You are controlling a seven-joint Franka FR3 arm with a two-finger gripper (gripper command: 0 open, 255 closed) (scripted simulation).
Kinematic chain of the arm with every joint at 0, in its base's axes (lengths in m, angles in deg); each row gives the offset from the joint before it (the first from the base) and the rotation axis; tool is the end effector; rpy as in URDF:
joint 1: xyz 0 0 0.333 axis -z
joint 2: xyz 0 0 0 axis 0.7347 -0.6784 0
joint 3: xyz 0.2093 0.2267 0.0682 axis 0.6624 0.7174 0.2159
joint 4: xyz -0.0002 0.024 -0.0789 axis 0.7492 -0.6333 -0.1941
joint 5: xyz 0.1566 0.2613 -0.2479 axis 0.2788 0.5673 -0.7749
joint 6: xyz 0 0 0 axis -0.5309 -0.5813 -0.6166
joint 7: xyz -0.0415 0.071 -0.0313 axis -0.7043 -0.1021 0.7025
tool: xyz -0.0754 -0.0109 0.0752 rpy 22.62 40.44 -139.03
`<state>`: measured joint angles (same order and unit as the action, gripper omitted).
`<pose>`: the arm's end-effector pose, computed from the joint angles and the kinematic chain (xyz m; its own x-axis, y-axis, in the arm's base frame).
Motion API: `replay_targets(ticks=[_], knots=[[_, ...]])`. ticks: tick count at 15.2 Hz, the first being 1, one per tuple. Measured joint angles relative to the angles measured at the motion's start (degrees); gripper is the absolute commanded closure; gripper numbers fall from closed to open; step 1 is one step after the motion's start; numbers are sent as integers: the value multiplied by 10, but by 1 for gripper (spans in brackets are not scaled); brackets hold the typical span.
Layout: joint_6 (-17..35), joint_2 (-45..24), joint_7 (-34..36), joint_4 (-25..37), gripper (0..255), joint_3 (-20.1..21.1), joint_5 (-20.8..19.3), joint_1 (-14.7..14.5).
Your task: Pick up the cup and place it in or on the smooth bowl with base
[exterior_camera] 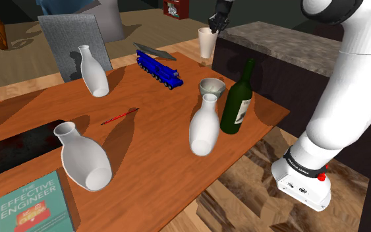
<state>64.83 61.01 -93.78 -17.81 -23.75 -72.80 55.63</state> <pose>0.6235 -0.1963 0.5340 0.9715 -0.2255 0.0731 -0.2143 -0.9672 -0.1361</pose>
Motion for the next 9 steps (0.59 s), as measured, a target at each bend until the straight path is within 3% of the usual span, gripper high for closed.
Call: replay_targets(ticks=[9], knots=[[31,205,52,-223,255,16,-45,-37]])
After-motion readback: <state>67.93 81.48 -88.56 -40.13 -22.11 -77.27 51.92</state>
